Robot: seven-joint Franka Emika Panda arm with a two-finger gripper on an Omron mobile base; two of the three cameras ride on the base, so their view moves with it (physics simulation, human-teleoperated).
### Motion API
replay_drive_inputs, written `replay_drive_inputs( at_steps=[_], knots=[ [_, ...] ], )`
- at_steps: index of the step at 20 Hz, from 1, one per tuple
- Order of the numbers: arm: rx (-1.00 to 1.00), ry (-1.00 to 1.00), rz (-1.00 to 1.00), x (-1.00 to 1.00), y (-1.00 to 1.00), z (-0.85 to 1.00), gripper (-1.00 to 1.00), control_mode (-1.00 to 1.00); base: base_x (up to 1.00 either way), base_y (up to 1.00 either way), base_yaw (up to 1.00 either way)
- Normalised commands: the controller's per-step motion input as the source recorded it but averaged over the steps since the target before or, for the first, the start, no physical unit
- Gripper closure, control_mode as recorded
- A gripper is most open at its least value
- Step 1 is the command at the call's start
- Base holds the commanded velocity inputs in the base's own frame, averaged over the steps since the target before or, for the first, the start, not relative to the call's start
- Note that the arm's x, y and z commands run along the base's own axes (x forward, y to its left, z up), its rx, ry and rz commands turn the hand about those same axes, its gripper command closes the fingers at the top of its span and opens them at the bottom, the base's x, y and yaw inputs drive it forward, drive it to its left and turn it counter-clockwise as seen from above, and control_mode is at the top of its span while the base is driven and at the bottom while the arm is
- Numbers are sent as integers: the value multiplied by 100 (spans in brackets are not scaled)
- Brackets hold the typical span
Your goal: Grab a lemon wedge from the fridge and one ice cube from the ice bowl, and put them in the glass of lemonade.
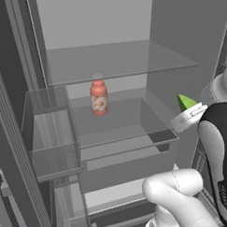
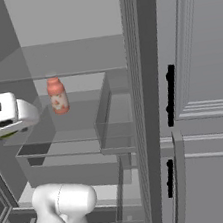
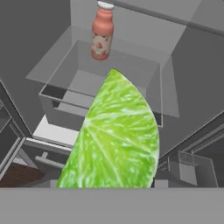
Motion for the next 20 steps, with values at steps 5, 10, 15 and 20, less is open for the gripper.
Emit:
replay_drive_inputs(
  at_steps=[5,10,15,20],
  knots=[
    [3,0,0,-76,0,0,100,-100,0,0,0],
    [9,0,0,-26,-15,-1,100,-100,0,0,0],
    [9,2,-2,-3,-24,0,100,-100,0,0,0],
    [0,0,0,0,0,0,100,-100,0,0,0]
  ],
)
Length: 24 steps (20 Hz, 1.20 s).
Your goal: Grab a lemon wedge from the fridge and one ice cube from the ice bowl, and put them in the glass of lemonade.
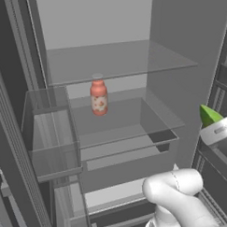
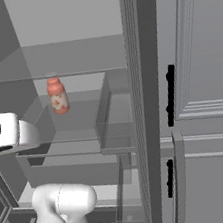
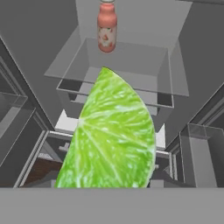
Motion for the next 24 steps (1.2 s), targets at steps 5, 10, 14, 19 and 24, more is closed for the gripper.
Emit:
replay_drive_inputs(
  at_steps=[5,10,14,19,24],
  knots=[
    [0,0,0,0,0,0,100,-100,0,0,0],
    [0,0,0,-12,0,-4,100,100,-50,0,0],
    [0,0,0,0,0,0,100,100,-100,-3,0],
    [0,0,0,0,0,0,100,100,-100,-15,0],
    [0,0,0,0,0,0,100,100,-100,0,22]
  ],
)
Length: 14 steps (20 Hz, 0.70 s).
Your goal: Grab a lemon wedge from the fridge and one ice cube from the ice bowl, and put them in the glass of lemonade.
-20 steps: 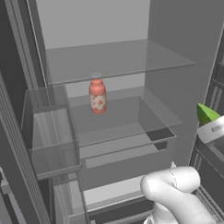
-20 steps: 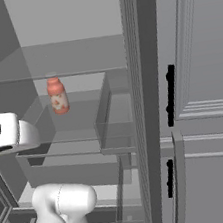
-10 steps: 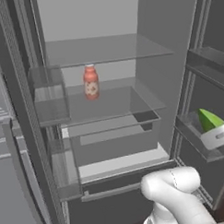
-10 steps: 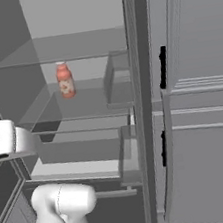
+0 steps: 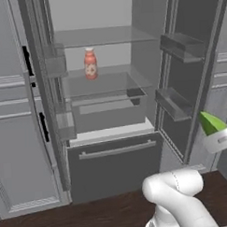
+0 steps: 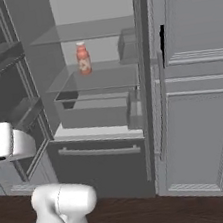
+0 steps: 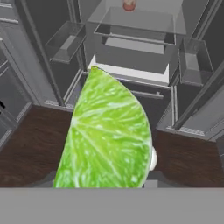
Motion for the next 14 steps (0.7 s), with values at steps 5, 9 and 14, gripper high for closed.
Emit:
replay_drive_inputs(
  at_steps=[5,9,14],
  knots=[
    [0,0,0,0,0,0,100,100,-84,10,65],
    [0,0,0,0,0,0,100,100,-41,3,89],
    [0,0,0,0,0,0,100,100,23,35,66]
  ],
)
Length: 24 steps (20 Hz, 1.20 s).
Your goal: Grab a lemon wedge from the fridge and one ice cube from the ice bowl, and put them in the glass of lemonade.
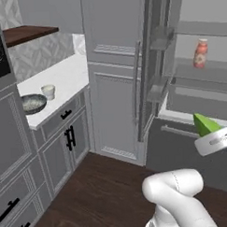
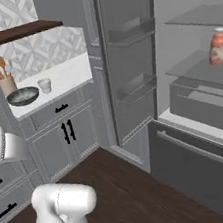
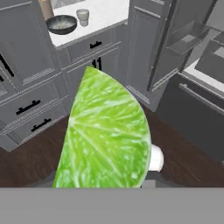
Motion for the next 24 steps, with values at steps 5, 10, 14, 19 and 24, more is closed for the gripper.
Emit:
replay_drive_inputs(
  at_steps=[5,10,14,19,24],
  knots=[
    [0,0,0,0,0,0,100,100,96,59,10],
    [0,0,0,0,0,0,100,100,83,65,0],
    [0,0,0,0,0,0,100,100,67,13,-4],
    [0,0,0,0,0,0,100,100,97,0,-6],
    [0,0,0,0,0,0,100,100,95,-2,0]
  ],
)
